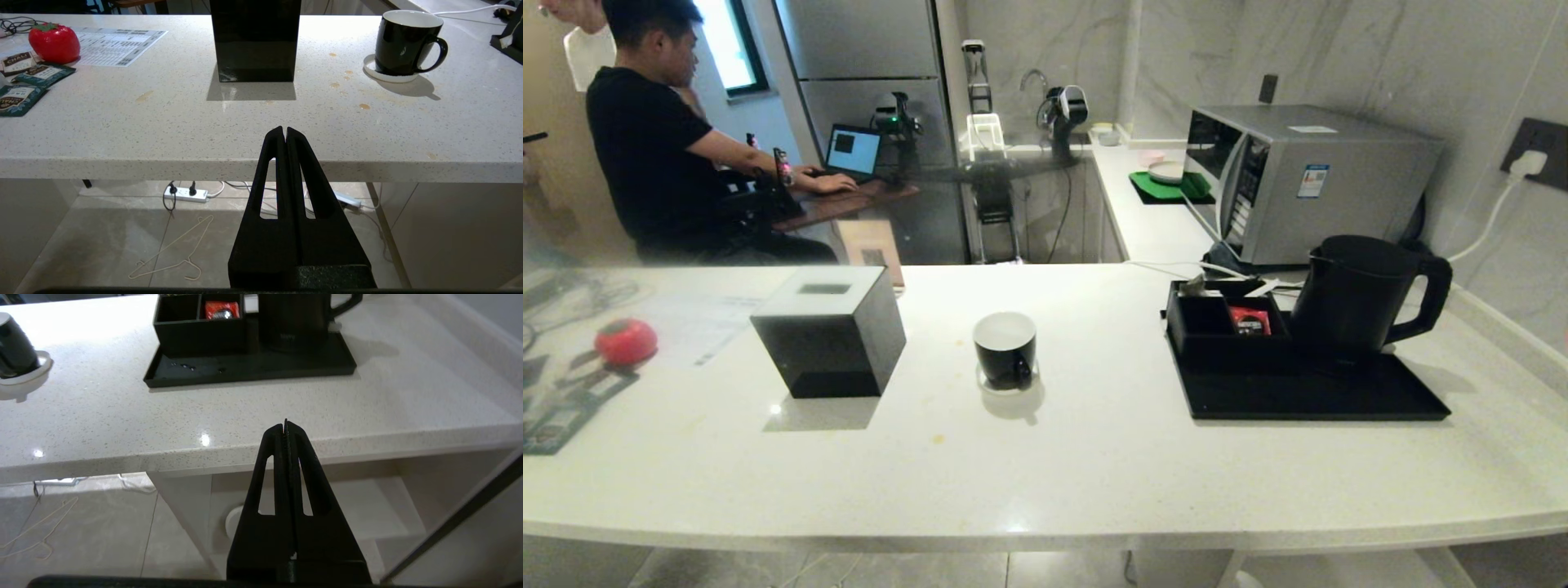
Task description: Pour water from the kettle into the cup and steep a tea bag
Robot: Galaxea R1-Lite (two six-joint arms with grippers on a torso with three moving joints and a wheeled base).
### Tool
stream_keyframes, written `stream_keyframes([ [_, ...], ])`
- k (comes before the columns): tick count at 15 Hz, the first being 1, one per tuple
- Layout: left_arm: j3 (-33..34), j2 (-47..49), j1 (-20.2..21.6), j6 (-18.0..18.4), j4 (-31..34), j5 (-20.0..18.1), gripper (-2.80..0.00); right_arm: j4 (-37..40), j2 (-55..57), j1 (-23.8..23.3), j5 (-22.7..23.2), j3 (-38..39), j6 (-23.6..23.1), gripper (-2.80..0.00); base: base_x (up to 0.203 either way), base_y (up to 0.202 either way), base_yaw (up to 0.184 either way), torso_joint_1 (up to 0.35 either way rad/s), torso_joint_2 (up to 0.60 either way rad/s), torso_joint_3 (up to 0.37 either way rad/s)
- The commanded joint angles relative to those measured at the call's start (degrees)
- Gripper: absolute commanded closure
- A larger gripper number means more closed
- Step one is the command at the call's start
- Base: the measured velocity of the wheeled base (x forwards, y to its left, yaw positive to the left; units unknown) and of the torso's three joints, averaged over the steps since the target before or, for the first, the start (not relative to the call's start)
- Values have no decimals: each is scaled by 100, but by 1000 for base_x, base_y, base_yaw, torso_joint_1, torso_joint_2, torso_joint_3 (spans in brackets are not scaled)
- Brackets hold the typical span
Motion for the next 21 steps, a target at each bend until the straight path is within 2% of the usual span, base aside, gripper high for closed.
stream_keyframes([
  [1,0,4,0,-2,-6,6,0,-11,856,2,-37,-247,107,0,0,0,0,0,0,0],
  [6,0,4,0,-2,-6,6,0,-151,2330,-15,-98,-790,359,0,0,0,0,0,0,0],
  [9,0,4,0,-2,-6,6,0,-814,3350,-145,-299,-838,406,0,0,0,0,0,0,0],
  [15,0,4,0,-2,-6,6,0,-2563,5060,-910,-394,-844,389,0,0,0,0,0,0,0],
  [21,0,4,0,-2,-6,6,0,-3452,6062,-1353,-408,-792,296,0,0,0,0,0,0,0],
])
